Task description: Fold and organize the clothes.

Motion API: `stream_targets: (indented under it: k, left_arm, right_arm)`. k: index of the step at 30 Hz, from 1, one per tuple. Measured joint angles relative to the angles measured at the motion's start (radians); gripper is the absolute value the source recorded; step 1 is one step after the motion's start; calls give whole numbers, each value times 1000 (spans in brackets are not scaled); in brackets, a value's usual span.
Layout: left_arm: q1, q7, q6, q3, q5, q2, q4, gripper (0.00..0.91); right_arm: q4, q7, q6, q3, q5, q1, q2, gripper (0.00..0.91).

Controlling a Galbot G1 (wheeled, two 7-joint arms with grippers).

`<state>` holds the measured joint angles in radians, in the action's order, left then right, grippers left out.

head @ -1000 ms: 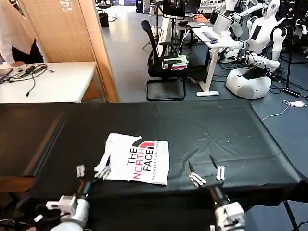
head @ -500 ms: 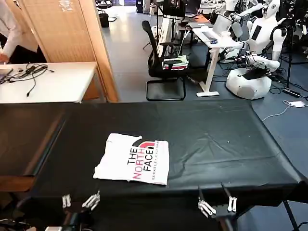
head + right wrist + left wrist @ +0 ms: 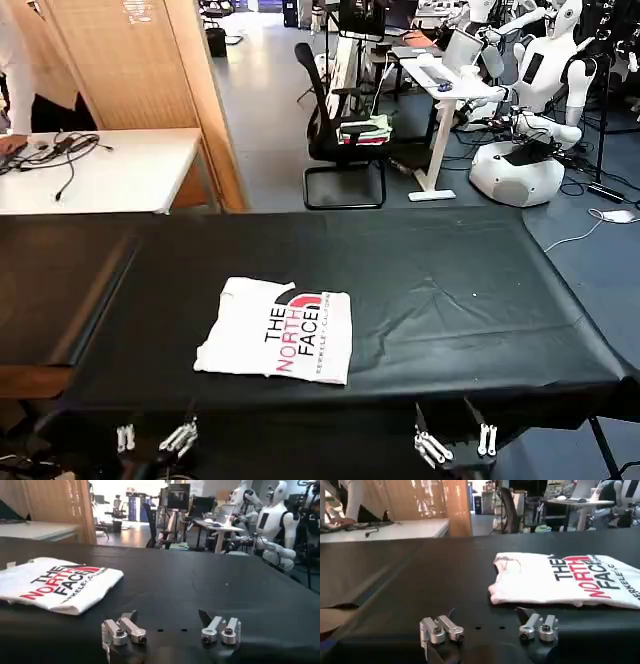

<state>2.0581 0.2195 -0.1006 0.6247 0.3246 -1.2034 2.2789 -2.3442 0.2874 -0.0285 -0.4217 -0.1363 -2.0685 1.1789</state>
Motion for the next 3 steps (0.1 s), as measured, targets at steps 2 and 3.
stream_targets:
  k: [2,3]
  left_arm:
    - [-1,-3,-2,1,1,1,2,878]
    - [-2,-6,-4,2,1,1,3,878]
  right_arm:
    - [-1,0,0,0,0,-1,0,878]
    - [-1,0,0,0,0,-2,0,878]
